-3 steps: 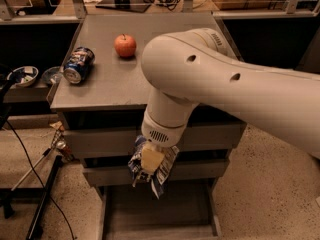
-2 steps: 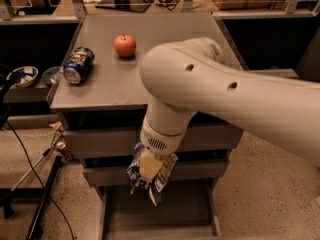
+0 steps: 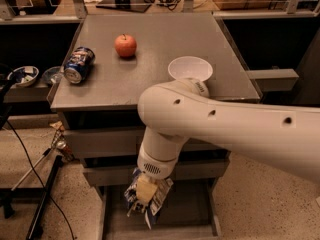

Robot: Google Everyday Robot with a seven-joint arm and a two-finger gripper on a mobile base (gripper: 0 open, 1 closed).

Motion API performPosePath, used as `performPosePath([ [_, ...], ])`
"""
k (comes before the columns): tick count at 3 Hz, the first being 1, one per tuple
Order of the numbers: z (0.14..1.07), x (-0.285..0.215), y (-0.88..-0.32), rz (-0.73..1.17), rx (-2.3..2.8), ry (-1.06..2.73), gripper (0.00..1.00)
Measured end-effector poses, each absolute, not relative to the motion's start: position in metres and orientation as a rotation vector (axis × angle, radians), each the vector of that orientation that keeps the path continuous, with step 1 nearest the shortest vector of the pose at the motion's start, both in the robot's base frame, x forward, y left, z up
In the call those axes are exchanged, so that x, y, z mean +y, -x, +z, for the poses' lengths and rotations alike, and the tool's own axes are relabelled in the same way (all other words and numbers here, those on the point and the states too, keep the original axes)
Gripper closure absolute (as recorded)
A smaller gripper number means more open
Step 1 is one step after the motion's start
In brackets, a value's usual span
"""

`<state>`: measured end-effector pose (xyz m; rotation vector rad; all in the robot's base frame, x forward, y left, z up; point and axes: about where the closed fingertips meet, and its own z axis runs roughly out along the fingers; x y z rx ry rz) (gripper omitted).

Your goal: Place blue chip bag into bottom drawer

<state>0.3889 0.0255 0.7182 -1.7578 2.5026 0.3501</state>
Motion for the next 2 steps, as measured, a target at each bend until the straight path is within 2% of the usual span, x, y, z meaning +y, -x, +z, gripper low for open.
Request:
performPosePath([
  [2,0.671,0.0306,-0.3784,0.428,2.569,1.777,1.0],
])
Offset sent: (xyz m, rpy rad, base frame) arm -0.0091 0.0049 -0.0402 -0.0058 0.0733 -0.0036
